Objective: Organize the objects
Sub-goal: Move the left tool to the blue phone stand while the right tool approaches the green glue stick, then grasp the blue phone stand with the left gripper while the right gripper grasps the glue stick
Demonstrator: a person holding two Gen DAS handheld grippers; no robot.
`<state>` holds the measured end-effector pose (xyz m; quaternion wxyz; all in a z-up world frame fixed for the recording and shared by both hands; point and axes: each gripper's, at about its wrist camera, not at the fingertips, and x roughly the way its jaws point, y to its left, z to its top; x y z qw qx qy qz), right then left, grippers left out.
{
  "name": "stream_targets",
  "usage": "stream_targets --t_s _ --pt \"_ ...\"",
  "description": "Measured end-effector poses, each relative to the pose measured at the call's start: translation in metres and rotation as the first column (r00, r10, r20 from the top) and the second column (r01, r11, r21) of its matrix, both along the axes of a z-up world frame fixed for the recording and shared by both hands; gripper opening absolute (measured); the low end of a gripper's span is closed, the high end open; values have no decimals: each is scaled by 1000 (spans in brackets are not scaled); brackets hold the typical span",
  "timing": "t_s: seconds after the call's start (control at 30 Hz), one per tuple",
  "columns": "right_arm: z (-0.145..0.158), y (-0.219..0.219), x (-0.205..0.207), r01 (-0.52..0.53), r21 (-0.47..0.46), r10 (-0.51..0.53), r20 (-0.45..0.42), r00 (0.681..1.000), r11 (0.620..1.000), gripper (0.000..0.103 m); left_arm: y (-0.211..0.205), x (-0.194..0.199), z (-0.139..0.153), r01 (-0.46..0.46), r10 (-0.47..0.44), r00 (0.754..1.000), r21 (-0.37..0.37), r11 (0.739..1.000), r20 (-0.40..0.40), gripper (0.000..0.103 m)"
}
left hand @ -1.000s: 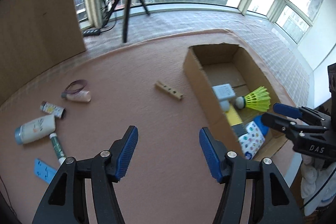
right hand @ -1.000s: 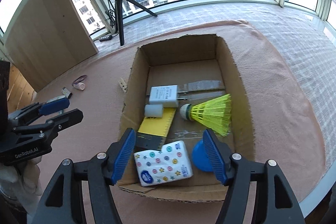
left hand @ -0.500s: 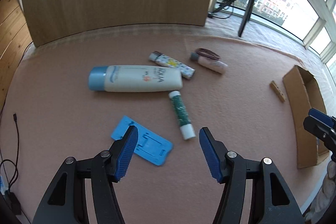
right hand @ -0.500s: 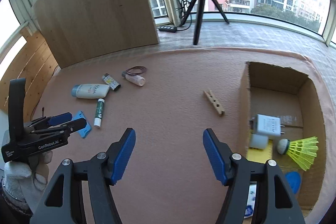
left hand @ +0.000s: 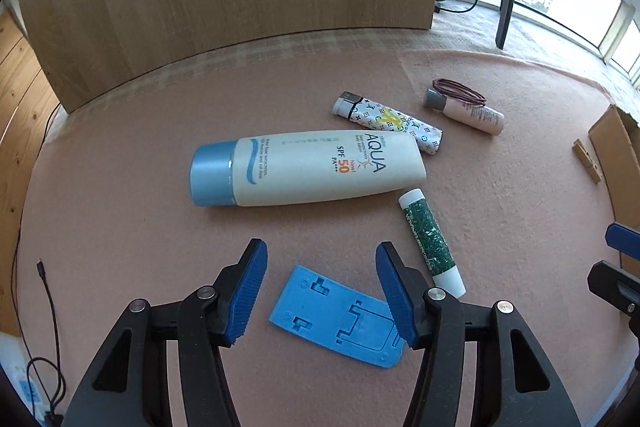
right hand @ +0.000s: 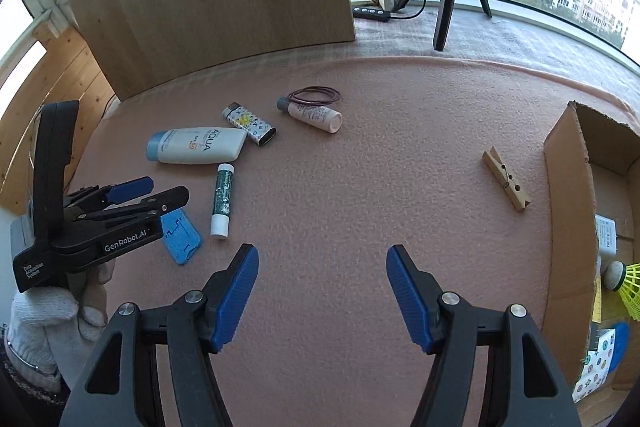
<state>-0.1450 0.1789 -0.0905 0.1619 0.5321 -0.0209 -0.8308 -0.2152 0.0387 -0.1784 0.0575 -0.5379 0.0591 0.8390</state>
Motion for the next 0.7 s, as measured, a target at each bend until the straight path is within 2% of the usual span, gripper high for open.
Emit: stream_targets --t_s 0.1,0.23,0.37,0.57,0.7 --pt "-1 -1 0 5 9 -5 -2 1000 1000 63 8 -2 -7 40 -40 999 -16 999 -2 60" --pt "-4 0 1 24 4 -24 7 1000 1000 63 18 9 -13 88 -89 996 -41 995 -10 55" --pt "-8 -2 -1 24 4 -24 23 999 1000 63 12 27 -14 113 -113 994 -17 993 0 55" --pt "-6 -23 -4 -25 -2 25 16 1000 1000 63 -8 46 -12 80 -80 997 49 996 -3 55" --pt "-10 -43 -13 -64 -21 65 39 997 998 63 -20 67 14 42 -37 997 85 996 -67 55"
